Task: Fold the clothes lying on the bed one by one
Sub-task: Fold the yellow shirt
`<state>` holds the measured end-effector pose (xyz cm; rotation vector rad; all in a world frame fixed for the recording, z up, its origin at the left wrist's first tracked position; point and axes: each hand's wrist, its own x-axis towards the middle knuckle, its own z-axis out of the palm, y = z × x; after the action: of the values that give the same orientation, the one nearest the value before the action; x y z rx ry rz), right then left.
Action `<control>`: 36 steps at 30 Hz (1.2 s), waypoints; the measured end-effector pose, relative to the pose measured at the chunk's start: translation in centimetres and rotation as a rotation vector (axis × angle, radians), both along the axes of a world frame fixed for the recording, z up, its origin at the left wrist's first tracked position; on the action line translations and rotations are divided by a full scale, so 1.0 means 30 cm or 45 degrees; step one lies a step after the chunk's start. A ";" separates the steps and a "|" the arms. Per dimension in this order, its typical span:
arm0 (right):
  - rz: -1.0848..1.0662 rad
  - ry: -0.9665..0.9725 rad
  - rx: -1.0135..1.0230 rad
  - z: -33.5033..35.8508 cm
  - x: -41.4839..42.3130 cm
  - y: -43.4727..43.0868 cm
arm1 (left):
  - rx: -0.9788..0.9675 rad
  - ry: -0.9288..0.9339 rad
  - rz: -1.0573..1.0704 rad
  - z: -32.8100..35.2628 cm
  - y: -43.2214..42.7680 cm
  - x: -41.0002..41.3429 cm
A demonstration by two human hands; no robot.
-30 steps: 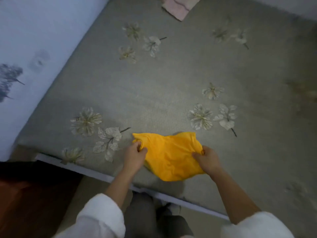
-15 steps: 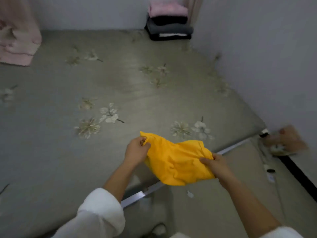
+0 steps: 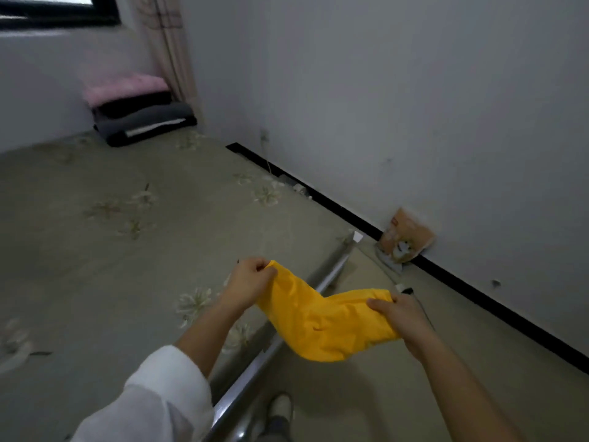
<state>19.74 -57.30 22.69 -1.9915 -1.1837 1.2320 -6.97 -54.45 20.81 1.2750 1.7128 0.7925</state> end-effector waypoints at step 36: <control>0.216 0.248 -0.082 0.084 1.058 2.427 | 0.044 0.113 0.495 0.117 1.989 1.021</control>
<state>51.48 15.50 25.20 -1.7964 -1.2489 1.5288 23.65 5.23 24.31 1.0237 2.0610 1.0030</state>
